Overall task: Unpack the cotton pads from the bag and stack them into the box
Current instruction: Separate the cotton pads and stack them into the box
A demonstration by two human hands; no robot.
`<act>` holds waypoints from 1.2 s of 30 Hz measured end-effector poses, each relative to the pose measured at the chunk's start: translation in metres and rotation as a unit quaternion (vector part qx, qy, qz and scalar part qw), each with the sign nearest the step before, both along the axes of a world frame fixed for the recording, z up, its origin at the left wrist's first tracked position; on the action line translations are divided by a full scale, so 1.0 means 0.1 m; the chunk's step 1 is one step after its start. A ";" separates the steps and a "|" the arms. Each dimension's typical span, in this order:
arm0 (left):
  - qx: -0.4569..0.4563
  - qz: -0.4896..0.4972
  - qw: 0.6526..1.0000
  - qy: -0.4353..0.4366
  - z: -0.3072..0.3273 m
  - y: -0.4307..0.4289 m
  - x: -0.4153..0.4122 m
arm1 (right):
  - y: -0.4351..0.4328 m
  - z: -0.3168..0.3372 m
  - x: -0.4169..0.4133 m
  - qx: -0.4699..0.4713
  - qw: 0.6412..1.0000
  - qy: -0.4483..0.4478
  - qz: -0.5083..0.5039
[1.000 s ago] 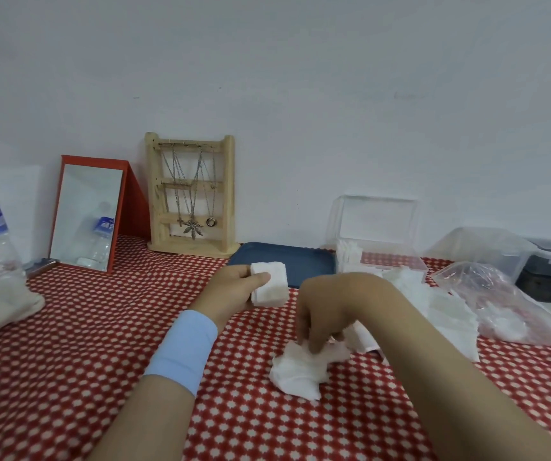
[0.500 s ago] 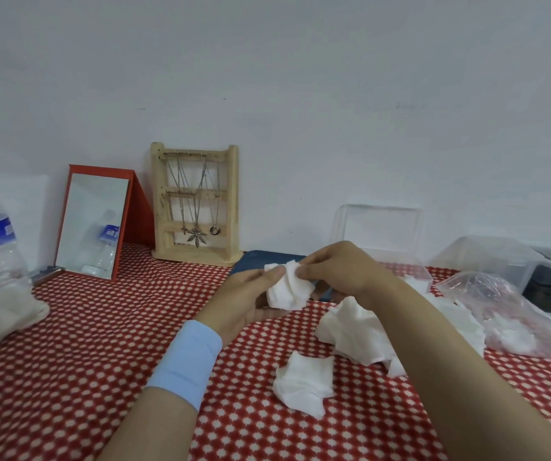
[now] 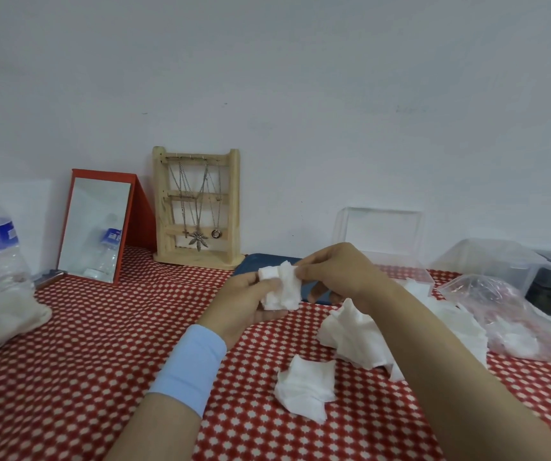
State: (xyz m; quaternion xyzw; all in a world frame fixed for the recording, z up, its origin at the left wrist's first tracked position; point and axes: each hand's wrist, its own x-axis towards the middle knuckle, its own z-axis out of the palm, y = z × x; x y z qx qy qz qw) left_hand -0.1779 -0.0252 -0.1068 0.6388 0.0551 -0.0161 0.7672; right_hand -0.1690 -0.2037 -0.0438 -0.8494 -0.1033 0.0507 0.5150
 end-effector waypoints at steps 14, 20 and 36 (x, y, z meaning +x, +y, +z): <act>-0.013 -0.014 1.000 -0.005 0.06 -0.01 -0.06 | 0.00 0.03 0.01 -0.026 0.999 -0.043 -0.014; -0.044 0.003 0.999 0.012 0.04 -0.01 -0.06 | -0.06 0.05 0.06 -0.021 0.995 -0.087 -0.033; 0.003 -0.072 0.997 0.010 0.06 -0.05 -0.09 | 0.03 -0.05 0.12 -0.127 0.980 -0.156 0.004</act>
